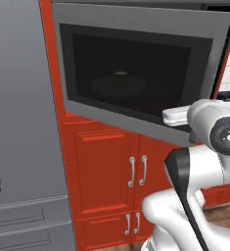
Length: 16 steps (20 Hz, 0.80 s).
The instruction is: Pick the mug from the counter and place it inside the microwave. Then close the microwave.
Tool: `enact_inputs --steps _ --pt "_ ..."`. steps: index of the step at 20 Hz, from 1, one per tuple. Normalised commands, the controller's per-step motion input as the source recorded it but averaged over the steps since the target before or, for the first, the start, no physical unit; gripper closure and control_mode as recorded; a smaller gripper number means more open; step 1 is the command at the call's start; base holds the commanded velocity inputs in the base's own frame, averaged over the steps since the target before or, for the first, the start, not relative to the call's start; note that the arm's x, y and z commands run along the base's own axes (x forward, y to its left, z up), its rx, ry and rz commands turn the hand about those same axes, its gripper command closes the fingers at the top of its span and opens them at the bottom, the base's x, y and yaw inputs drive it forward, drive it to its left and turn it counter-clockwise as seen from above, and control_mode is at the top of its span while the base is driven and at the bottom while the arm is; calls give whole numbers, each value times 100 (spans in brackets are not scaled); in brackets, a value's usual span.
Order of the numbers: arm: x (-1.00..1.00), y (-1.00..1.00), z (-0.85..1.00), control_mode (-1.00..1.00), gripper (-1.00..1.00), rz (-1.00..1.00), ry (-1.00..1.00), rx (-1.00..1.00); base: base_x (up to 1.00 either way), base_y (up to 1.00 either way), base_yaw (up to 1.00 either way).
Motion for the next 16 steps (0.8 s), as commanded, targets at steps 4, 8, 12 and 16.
enact_inputs --steps 4,8,12,16 --pt "84 -18 -12 -100 -100 1 0 0 0 0 0" --pt "81 -20 -1 -100 -100 4 0 2 0 0 0" --pt "76 -28 0 -100 -100 6 -2 3 0 0 0" --pt "70 -29 0 -100 -100 1 -2 3 0 0 0"
